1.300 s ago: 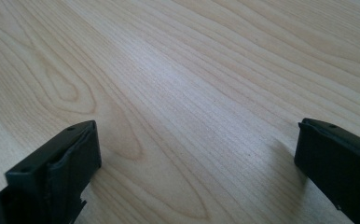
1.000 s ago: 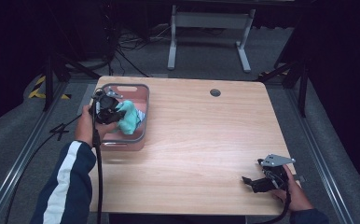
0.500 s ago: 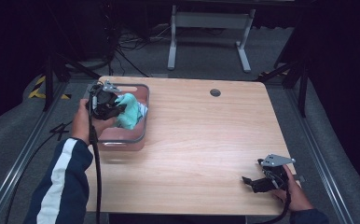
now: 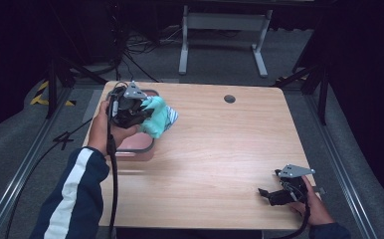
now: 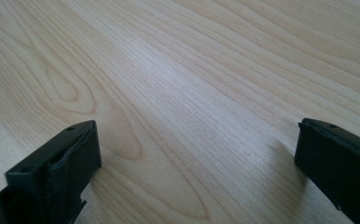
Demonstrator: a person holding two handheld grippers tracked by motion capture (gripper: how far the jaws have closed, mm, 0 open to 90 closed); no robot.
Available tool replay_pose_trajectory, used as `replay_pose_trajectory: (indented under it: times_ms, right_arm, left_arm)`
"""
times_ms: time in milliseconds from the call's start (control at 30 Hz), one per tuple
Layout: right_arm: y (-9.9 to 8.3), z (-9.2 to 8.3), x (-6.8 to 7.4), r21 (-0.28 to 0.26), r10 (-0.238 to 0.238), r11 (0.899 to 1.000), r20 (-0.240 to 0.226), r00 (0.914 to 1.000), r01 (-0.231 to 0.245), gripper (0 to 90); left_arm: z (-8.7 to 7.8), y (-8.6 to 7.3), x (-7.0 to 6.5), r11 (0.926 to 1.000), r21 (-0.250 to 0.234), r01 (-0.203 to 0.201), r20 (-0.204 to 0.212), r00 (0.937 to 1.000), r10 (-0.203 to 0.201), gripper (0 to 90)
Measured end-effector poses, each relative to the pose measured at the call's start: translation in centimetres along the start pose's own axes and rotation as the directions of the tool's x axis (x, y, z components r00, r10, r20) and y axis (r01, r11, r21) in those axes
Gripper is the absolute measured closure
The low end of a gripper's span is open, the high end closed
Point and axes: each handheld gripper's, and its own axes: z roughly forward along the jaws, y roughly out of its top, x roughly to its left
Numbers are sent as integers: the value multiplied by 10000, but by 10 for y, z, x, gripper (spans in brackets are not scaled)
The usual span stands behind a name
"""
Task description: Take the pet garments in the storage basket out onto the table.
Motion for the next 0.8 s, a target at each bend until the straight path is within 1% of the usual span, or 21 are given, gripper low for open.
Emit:
replay_pose_trajectory:
  times_ms: [67, 100, 200, 233, 400, 467, 500, 533, 633, 667, 700, 733, 800]
  right_arm:
    - [0, 0, 0, 2, 0, 10000, 1, 10000, 0, 5]
    - [0, 0, 0, 1, 0, 10000, 0, 10000, 0, 6]
    - [0, 0, 0, 1, 0, 10000, 0, 10000, 0, 5]
    - [0, 0, 0, -1, -3, 10000, 1, 10000, 3, 5]
    - [0, 0, 0, 0, -1, 10000, 2, 10000, 1, 5]
    - [0, 0, 0, 1, -1, 10000, 0, 10000, 1, 5]
    - [0, 0, 0, 1, 2, 10000, 0, 10000, -2, 5]
    - [0, 0, 0, 1, 1, 10000, 1, 10000, -1, 5]
    - [0, 0, 0, 1, 0, 10000, -1, 10000, 0, 5]
    - [0, 0, 0, 1, -3, 10000, 2, 10000, 3, 5]
    - [0, 0, 0, 2, -1, 10000, 2, 10000, 1, 5]
    - [0, 0, 0, 2, -1, 10000, 2, 10000, 1, 5]
    - [0, 0, 0, 2, -2, 10000, 0, 10000, 2, 5]
  left_arm:
    - [2, 4, -6, 9998, -56, -175, 129, 9998, 176, 843]
    - [4, 5, -10, 9998, -125, -172, 239, 9996, 175, 843]
    - [8, 9, -16, 9992, -134, -382, 488, 9981, 388, 843]
    - [8, 9, -16, 9992, -134, -382, 488, 9981, 388, 843]
    - [19, 15, -33, 9971, -146, -741, 956, 9926, 751, 843]
    - [23, 18, -39, 9962, -260, -834, 1148, 9897, 859, 843]
    - [27, 19, -42, 9961, -324, -824, 1302, 9877, 860, 843]
    - [32, 21, -47, 9952, -369, -903, 1398, 9856, 947, 843]
    - [45, 24, -60, 9943, -350, -1007, 1736, 9792, 1052, 843]
    - [51, 25, -65, 9942, -343, -1017, 1892, 9762, 1063, 843]
    - [63, 27, -75, 9925, -222, -1200, 2127, 9695, 1220, 843]
    - [63, 27, -75, 9925, -222, -1200, 2127, 9695, 1220, 843]
    - [78, 28, -86, 9899, -115, -1412, 2348, 9619, 1399, 843]
